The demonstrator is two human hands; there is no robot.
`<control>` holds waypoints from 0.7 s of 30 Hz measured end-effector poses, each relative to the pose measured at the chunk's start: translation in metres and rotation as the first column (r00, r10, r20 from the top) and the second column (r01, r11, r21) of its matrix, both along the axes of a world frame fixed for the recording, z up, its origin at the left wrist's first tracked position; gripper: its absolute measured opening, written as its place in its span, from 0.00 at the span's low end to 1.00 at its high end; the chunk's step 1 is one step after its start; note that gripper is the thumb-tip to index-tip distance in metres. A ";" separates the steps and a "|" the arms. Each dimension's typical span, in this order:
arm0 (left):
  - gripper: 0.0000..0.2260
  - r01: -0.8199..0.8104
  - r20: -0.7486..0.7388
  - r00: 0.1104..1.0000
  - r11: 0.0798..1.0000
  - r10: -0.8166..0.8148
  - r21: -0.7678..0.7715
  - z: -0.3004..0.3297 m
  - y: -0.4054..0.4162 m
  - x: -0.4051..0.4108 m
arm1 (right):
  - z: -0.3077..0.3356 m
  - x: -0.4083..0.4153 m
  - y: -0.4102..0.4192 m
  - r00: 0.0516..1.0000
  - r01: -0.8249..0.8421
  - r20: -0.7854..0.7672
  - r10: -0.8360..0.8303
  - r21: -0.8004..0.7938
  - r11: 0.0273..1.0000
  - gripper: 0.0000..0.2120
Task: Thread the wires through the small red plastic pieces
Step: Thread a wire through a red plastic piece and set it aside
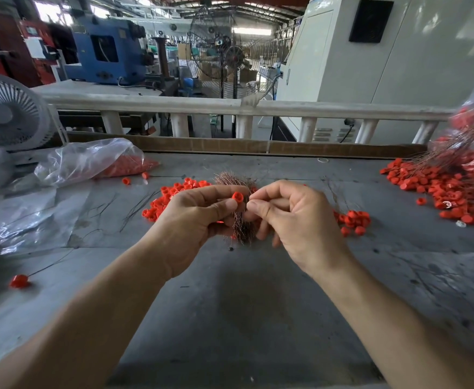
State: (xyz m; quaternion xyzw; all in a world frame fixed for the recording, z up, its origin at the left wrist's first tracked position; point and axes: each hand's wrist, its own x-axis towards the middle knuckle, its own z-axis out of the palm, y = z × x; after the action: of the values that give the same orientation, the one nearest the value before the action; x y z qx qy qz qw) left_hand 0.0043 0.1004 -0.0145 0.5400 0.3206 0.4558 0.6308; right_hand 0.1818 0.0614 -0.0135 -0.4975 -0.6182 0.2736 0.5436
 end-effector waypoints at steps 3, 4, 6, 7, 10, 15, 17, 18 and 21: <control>0.15 0.005 -0.005 1.000 1.000 -0.004 0.016 0.001 -0.001 0.001 | 0.001 0.000 -0.003 0.998 0.033 0.052 -0.034 0.023 0.999 0.06; 0.15 0.007 -0.007 1.000 1.000 -0.007 0.022 0.001 -0.001 0.001 | 0.001 0.000 -0.003 0.996 0.044 0.075 -0.046 0.035 0.998 0.06; 0.15 0.010 -0.016 1.000 0.999 -0.010 0.034 0.001 -0.002 0.000 | 0.001 0.000 -0.004 0.989 0.075 0.120 -0.081 0.058 0.996 0.06; 0.15 0.010 -0.024 1.000 0.999 -0.010 0.040 0.000 -0.002 0.000 | 0.001 0.000 -0.004 0.986 0.090 0.136 -0.098 0.066 0.994 0.05; 0.15 0.015 -0.037 0.999 0.999 -0.013 0.047 0.000 -0.002 0.001 | 0.001 0.000 -0.003 0.978 0.112 0.166 -0.126 0.094 0.989 0.06; 0.15 0.022 -0.047 0.999 0.998 -0.019 0.060 0.000 -0.003 0.001 | 0.000 -0.001 -0.002 0.971 0.118 0.196 -0.140 0.121 0.986 0.08; 0.15 0.023 -0.047 0.999 0.998 -0.021 0.063 0.000 -0.003 0.001 | 0.000 -0.001 -0.003 0.968 0.112 0.211 -0.138 0.130 0.985 0.08; 0.15 0.023 -0.045 0.999 0.998 -0.021 0.063 0.000 -0.003 0.002 | 0.000 -0.001 -0.003 0.966 0.109 0.218 -0.137 0.135 0.985 0.08; 0.15 0.023 -0.047 0.999 0.997 -0.020 0.070 0.001 -0.004 0.002 | 0.001 -0.001 -0.004 0.966 0.101 0.222 -0.132 0.144 0.984 0.08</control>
State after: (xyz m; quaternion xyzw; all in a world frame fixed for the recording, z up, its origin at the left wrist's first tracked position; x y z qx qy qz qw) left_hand 0.0066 0.0968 -0.0139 0.5757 0.3127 0.4475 0.6087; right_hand 0.1810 0.0577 -0.0128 -0.5245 -0.6634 0.1400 0.5150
